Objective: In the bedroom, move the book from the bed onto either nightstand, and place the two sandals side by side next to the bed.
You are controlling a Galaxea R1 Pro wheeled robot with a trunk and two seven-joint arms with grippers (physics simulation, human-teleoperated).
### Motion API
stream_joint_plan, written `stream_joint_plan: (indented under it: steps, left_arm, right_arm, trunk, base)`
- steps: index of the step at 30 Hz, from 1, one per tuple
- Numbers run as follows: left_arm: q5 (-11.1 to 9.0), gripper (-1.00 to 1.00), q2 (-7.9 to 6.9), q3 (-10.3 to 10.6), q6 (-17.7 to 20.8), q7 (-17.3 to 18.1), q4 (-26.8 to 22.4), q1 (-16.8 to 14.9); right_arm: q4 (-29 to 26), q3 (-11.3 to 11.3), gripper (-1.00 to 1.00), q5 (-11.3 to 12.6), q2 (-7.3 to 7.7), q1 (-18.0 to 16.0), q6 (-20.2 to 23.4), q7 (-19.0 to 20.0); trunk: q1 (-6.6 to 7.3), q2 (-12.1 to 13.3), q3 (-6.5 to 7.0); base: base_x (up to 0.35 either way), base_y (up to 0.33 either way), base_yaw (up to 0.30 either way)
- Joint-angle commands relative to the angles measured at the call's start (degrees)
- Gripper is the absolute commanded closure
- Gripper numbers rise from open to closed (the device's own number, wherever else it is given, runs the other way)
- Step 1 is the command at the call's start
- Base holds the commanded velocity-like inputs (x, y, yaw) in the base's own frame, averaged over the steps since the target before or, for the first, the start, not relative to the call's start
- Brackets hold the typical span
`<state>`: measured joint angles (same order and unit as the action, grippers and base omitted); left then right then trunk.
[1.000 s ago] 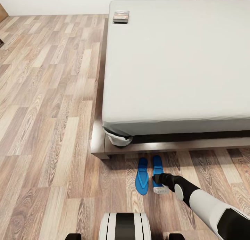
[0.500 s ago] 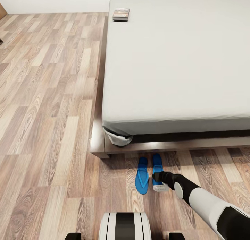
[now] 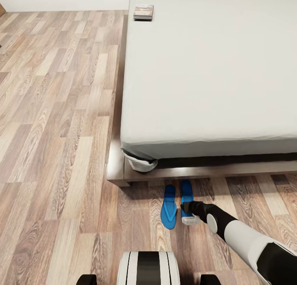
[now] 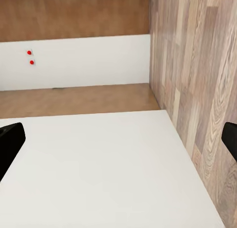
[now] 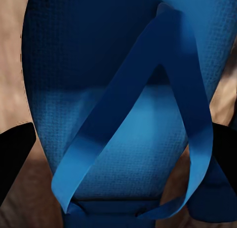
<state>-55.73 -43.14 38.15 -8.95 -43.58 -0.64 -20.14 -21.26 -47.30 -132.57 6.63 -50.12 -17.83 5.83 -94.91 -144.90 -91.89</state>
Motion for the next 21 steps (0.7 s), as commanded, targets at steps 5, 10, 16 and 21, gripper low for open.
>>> stream_joint_plan:
  steps: [5, 10, 16, 21]
  left_arm:
    - [-0.61, -1.0, -0.02, 0.35, -0.28, -0.15, -0.07, 0.01]
    - [-0.61, -1.0, -0.02, 0.35, -0.28, -0.18, -0.07, 0.01]
    - [-0.61, -1.0, -0.02, 0.35, -0.28, -0.19, -0.07, 0.01]
    - [-0.61, -1.0, -0.02, 0.35, -0.28, -0.19, -0.07, 0.01]
  right_arm:
    - [-0.15, -0.2, 1.0, -0.14, 0.07, -0.25, -0.28, 0.23]
    - [-0.11, -0.24, 1.0, -0.14, 0.12, -0.31, -0.28, 0.26]
    - [-0.05, -0.25, 1.0, -0.14, 0.13, -0.39, -0.28, 0.24]
    - [-0.02, -0.29, 1.0, -0.14, 0.14, -0.39, -0.28, 0.25]
  trunk:
    - [0.01, -0.01, -0.03]
    - [0.01, -0.01, -0.03]
    - [0.01, -0.01, -0.03]
    - [0.01, -0.01, -0.03]
  base:
    - [0.0, 0.0, 0.0]
    - [0.0, 0.0, 0.0]
    - [0.0, 0.0, 0.0]
    - [0.0, 0.0, 0.0]
